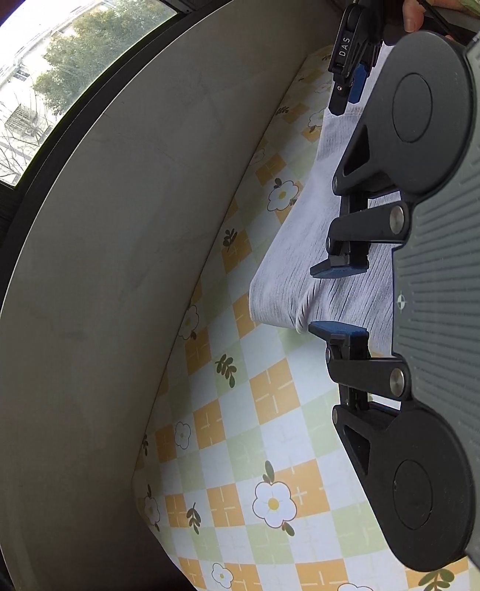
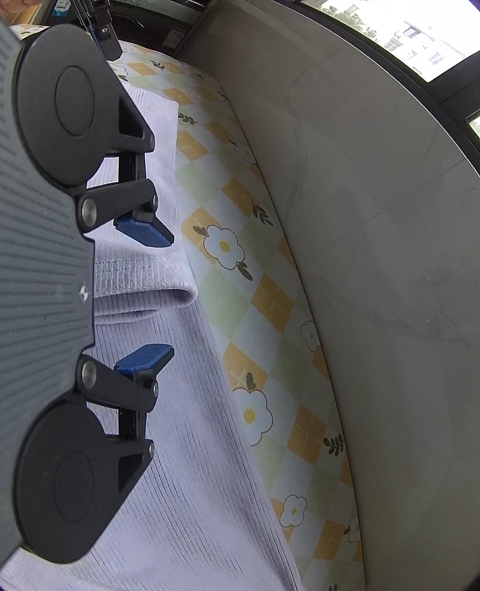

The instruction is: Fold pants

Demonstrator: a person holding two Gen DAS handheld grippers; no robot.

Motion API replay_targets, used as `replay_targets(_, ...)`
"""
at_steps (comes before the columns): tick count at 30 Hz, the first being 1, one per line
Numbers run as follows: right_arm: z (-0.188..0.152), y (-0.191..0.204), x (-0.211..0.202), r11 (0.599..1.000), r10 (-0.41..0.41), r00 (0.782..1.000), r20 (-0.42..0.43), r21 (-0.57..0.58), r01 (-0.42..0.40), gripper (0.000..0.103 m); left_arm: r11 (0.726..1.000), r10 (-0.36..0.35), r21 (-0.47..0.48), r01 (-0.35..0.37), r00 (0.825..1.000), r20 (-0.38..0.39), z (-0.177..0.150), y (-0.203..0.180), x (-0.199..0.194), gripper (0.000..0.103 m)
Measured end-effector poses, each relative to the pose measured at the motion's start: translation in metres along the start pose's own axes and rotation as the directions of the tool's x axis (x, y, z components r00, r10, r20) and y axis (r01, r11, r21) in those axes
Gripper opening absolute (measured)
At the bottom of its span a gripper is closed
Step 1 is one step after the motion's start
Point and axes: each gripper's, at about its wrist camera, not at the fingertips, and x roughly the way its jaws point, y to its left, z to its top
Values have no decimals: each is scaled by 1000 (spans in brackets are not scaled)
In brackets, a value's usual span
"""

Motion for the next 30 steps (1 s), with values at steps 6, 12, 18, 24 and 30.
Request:
replay_targets(6, 6, -19, 24, 998, 17, 1000, -22, 63, -16, 8, 997, 4, 81, 0, 999, -45, 3, -30, 52, 21)
replay_targets(12, 7, -30, 30, 995, -57, 998, -3, 84, 57, 0, 992, 68, 115, -60, 995, -73, 0, -31, 81, 20)
replay_targets(18, 1, -60, 6, 989, -23, 1000, 18, 145, 20, 2, 987, 100, 132, -90, 992, -76, 2, -32, 94, 20)
replay_targets(24, -21, -87, -38, 982, 35, 998, 44, 184, -43, 8, 985, 115, 140, -104, 991, -73, 6, -32, 85, 20)
replay_targets(30, -46, -115, -81, 968, -1, 994, 114, 250, -28, 8, 981, 89, 176, -81, 995, -42, 5, -62, 65, 20)
